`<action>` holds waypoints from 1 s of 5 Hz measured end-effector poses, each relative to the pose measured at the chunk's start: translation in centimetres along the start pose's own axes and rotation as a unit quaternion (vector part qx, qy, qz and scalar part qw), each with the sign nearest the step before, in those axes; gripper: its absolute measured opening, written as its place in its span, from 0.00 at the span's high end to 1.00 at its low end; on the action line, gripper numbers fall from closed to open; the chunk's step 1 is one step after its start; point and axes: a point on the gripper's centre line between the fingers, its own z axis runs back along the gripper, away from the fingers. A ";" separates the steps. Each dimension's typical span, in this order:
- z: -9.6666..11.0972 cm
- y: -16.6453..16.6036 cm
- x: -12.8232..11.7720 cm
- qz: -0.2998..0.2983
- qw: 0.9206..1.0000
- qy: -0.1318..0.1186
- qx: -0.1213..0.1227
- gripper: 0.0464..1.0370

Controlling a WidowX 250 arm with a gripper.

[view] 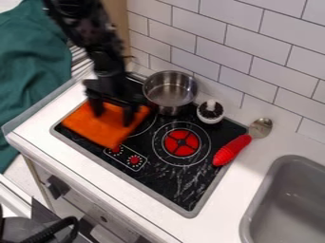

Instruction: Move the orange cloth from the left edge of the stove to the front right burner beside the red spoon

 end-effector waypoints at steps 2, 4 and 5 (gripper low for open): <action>0.7 -6.7 -2.4 -0.023 0.999 0.044 0.013 0.04; 1.5 -11.6 -3.2 -0.039 0.997 0.055 0.032 0.04; 2.2 -13.4 -2.3 -0.050 0.997 0.045 0.032 0.04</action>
